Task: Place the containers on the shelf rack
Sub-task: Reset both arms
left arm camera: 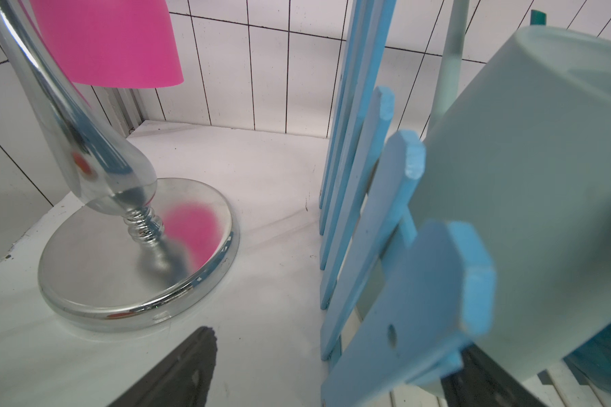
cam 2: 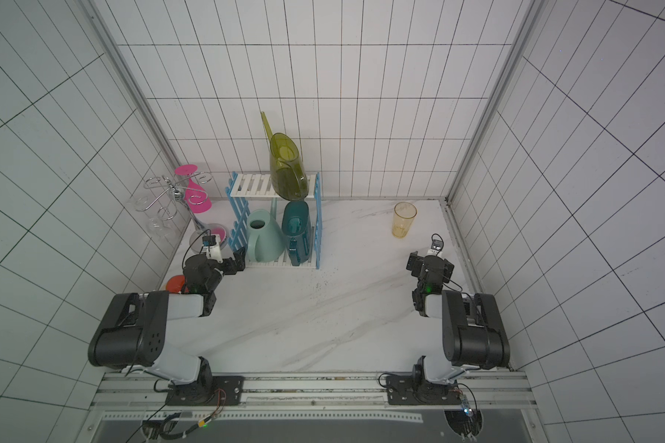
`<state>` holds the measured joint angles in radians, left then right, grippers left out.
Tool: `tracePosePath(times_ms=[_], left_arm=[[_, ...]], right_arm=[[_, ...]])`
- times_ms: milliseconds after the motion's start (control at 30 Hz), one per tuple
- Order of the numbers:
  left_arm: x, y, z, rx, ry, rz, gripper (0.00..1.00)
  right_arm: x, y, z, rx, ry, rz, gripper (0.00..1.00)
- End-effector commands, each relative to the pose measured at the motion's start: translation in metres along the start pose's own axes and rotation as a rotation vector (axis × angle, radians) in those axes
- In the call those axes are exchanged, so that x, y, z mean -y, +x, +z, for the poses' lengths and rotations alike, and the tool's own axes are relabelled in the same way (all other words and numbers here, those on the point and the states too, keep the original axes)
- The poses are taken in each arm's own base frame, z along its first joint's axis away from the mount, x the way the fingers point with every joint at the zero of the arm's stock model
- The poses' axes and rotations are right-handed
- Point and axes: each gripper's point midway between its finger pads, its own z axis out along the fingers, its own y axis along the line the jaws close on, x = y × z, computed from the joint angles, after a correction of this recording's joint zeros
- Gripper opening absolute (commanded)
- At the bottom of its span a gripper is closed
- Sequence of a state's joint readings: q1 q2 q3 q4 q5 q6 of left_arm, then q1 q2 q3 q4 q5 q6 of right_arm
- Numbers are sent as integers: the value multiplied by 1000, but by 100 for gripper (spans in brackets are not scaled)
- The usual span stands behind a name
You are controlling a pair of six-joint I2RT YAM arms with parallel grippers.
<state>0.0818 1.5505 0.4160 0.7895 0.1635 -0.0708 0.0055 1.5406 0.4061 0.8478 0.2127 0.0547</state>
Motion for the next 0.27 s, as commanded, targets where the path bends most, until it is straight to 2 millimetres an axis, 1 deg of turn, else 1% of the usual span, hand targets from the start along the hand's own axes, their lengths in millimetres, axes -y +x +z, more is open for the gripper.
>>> tracePosePath(times_ms=[0,233], left_arm=[[-2,-7,2,18,-12,15,98],[-1,-7,2,18,-14,16,98]], right_arm=[[-3,-2,1,-4,-27,15,99],[-4,-2,1,-4,-27,14,99]])
